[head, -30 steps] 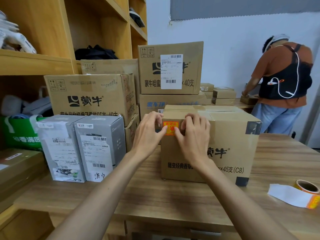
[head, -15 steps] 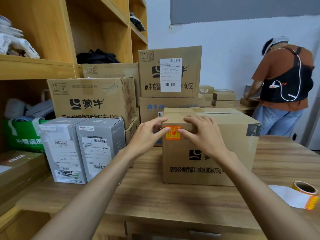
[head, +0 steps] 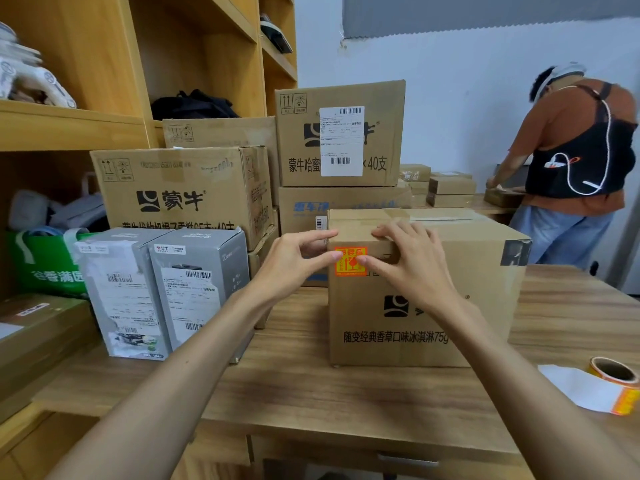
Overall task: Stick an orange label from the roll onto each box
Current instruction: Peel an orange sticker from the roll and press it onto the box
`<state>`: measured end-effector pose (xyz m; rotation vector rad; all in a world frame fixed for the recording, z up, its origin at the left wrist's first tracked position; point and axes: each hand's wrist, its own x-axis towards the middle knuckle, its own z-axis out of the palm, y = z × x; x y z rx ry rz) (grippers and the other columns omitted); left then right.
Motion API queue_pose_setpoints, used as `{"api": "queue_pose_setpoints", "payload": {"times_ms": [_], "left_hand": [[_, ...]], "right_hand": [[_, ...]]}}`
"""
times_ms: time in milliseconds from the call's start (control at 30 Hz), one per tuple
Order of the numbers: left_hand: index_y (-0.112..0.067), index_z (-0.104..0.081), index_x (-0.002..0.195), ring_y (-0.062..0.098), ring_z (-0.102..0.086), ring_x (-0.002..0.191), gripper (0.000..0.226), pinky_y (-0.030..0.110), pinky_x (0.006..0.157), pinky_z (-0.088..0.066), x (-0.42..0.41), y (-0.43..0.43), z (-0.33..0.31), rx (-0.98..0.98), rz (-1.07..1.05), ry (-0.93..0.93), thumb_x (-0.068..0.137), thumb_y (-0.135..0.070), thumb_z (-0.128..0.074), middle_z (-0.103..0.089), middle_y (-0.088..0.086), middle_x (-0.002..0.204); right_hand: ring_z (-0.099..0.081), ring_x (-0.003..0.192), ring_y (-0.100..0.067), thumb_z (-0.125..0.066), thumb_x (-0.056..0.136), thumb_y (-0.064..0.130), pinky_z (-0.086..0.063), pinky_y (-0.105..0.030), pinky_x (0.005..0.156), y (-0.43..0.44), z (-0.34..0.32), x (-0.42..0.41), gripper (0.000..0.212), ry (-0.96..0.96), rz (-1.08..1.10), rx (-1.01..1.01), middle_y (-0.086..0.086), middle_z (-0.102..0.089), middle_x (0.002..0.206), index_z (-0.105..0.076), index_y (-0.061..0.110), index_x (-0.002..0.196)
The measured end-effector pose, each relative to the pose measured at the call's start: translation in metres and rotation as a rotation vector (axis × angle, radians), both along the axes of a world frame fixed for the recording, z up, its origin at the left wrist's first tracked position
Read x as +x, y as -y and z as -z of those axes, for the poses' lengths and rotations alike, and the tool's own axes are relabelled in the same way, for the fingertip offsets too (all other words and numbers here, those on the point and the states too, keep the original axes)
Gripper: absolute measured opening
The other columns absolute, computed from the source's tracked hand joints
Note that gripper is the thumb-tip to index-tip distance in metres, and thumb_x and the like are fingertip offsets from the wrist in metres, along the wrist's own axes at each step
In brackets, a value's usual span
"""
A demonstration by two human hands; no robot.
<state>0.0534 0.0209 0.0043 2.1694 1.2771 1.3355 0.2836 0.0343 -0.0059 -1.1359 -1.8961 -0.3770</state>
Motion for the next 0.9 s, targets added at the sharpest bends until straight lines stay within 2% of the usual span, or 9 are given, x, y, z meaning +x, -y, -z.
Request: {"api": "queue_pose_setpoints", "payload": {"times_ms": [33, 167, 267, 433, 533, 667, 800, 900], "left_hand": [[-0.033, -0.063, 0.135, -0.005, -0.066, 0.097, 0.049, 0.011, 0.085, -0.048, 0.000, 0.001, 0.002, 0.005, 0.009, -0.010, 0.087, -0.037, -0.076, -0.075, -0.014, 0.103], [-0.033, -0.056, 0.141, -0.002, -0.065, 0.097, 0.056, 0.022, 0.091, -0.049, 0.003, 0.002, 0.014, 0.066, 0.008, -0.022, 0.089, -0.028, -0.076, -0.071, -0.015, 0.106], [-0.036, -0.052, 0.143, -0.002, -0.062, 0.099, 0.058, 0.026, 0.091, -0.050, 0.005, 0.000, 0.019, 0.093, -0.008, -0.032, 0.090, -0.030, -0.074, -0.068, -0.014, 0.113], [-0.043, -0.040, 0.148, 0.000, -0.059, 0.107, 0.073, 0.039, 0.091, -0.055, 0.004, -0.001, 0.028, 0.115, -0.026, -0.116, 0.085, -0.036, -0.078, -0.061, -0.016, 0.118], [-0.041, -0.039, 0.149, -0.003, -0.057, 0.109, 0.074, 0.041, 0.093, -0.054, 0.008, 0.000, 0.029, 0.119, -0.037, -0.090, 0.086, -0.034, -0.077, -0.060, -0.017, 0.118], [-0.039, -0.035, 0.150, -0.004, -0.056, 0.109, 0.075, 0.041, 0.092, -0.056, 0.009, 0.005, 0.028, 0.147, -0.069, -0.152, 0.087, -0.035, -0.076, -0.059, -0.015, 0.122], [-0.038, -0.031, 0.152, 0.004, -0.060, 0.109, 0.076, 0.039, 0.093, -0.056, 0.017, 0.019, 0.032, 0.210, -0.088, -0.211, 0.089, -0.040, -0.073, -0.056, -0.009, 0.130], [-0.038, -0.028, 0.154, 0.011, -0.060, 0.104, 0.076, 0.039, 0.089, -0.056, 0.027, 0.036, 0.039, 0.260, -0.109, -0.230, 0.090, -0.047, -0.069, -0.053, -0.007, 0.122]], "right_hand": [[-0.051, 0.109, -0.016, -0.050, 0.081, 0.073, -0.030, -0.033, 0.094, 0.000, 0.001, 0.002, 0.058, 0.036, 0.008, 0.003, 0.009, -0.062, 0.115, -0.061, 0.026, 0.114], [-0.052, 0.110, -0.020, -0.053, 0.081, 0.068, -0.032, -0.034, 0.095, -0.001, 0.005, 0.003, 0.060, 0.158, 0.068, 0.035, 0.005, -0.061, 0.120, -0.058, 0.024, 0.122], [-0.053, 0.109, -0.021, -0.056, 0.080, 0.066, -0.032, -0.034, 0.095, -0.002, 0.005, 0.003, 0.059, 0.157, 0.069, 0.044, 0.004, -0.061, 0.119, -0.057, 0.023, 0.122], [-0.051, 0.111, -0.022, -0.057, 0.079, 0.068, -0.035, -0.038, 0.098, 0.001, 0.007, 0.006, 0.065, 0.226, 0.090, 0.071, 0.003, -0.059, 0.124, -0.054, 0.023, 0.126], [-0.052, 0.110, -0.022, -0.057, 0.078, 0.067, -0.032, -0.036, 0.097, 0.001, 0.005, 0.005, 0.064, 0.206, 0.090, 0.057, 0.003, -0.060, 0.123, -0.055, 0.023, 0.124], [-0.050, 0.111, -0.017, -0.048, 0.078, 0.079, -0.034, -0.036, 0.099, 0.007, 0.004, 0.006, 0.071, 0.161, 0.049, 0.024, 0.007, -0.059, 0.122, -0.055, 0.026, 0.125], [-0.047, 0.115, -0.012, -0.043, 0.081, 0.081, -0.032, -0.037, 0.105, 0.022, -0.001, 0.007, 0.070, 0.068, 0.005, -0.007, 0.012, -0.059, 0.123, -0.058, 0.030, 0.127], [-0.047, 0.117, -0.013, -0.042, 0.079, 0.083, -0.028, -0.042, 0.112, 0.039, -0.004, 0.004, 0.074, 0.036, -0.001, -0.014, 0.009, -0.059, 0.124, -0.060, 0.029, 0.127]]}}
